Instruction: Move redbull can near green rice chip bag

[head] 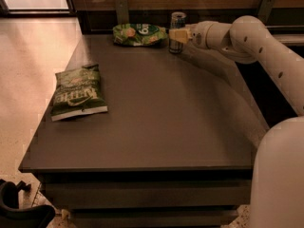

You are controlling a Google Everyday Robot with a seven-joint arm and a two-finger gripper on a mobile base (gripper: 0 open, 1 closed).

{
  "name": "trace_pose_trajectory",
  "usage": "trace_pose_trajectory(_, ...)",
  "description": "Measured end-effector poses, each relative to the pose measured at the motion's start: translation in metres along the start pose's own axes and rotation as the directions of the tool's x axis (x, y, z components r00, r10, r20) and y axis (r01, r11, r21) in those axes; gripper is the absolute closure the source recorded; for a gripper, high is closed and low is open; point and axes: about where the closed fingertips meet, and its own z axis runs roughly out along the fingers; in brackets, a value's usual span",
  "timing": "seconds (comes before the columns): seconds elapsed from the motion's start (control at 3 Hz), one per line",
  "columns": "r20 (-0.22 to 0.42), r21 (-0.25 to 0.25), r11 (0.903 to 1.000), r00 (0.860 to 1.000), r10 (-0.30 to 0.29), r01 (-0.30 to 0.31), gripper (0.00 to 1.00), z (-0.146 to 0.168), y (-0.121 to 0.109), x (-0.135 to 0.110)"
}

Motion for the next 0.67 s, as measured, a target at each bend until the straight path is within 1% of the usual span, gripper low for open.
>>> trace_pose_trajectory(0.33,-0.001,-0.004,1.0,1.0,0.001,-0.001,0.6,0.0026,0.0022,0.0007)
trace_pose_trajectory(0.67,-0.002,-0.01,1.0,1.0,0.001,-0.001,0.3,0.0059,0.0051,0.0016)
